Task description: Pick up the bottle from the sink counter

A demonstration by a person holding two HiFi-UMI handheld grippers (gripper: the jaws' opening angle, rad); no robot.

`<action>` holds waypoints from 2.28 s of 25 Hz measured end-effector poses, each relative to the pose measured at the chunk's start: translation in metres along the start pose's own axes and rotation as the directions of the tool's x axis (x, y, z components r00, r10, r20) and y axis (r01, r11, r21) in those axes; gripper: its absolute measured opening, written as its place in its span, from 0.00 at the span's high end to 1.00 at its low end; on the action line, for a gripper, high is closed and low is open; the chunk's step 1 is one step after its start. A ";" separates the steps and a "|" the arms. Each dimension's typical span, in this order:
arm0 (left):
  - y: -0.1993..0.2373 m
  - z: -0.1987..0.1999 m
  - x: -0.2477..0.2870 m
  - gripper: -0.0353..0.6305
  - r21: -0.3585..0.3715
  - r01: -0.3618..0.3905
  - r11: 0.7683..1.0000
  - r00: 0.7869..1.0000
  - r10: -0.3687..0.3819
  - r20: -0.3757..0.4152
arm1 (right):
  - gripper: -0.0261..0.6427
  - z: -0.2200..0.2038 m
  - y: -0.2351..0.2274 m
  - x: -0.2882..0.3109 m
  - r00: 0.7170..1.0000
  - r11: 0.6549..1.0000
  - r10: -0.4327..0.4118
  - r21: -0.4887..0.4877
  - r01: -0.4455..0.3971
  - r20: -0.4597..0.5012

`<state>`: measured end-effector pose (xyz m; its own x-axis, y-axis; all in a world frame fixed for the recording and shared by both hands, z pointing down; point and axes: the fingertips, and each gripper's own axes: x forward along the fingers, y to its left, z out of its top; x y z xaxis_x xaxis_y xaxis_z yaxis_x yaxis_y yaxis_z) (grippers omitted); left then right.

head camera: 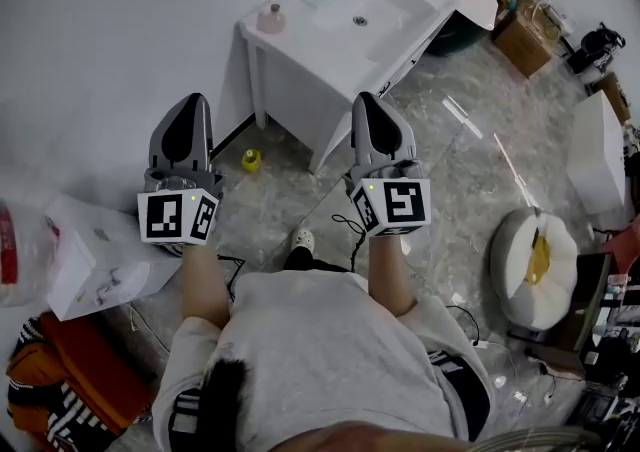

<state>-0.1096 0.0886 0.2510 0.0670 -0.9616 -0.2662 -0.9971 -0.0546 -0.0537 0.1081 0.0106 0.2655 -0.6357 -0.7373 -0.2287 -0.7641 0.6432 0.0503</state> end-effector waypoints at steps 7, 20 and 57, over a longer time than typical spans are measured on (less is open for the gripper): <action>0.001 -0.011 0.052 0.94 0.007 -0.013 1.000 1.000 0.013 0.012 | 0.94 -0.009 -0.033 0.044 1.000 1.000 0.027 0.008 -0.027 0.011; -0.004 -0.038 0.119 0.94 0.002 -0.052 0.999 0.999 0.052 0.017 | 0.94 -0.037 -0.086 0.098 0.997 0.997 0.074 0.025 -0.075 0.011; 0.132 -0.122 0.324 0.94 -0.053 0.139 0.989 0.990 -0.140 -0.032 | 0.94 -0.106 -0.108 0.327 0.998 0.998 -0.056 0.033 0.057 -0.016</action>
<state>-0.2237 -0.2630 0.2753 0.2052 -0.9526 -0.2247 -0.9787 -0.2015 -0.0393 -0.0287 -0.3219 0.2883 -0.5935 -0.7755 -0.2153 -0.7947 0.6070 0.0047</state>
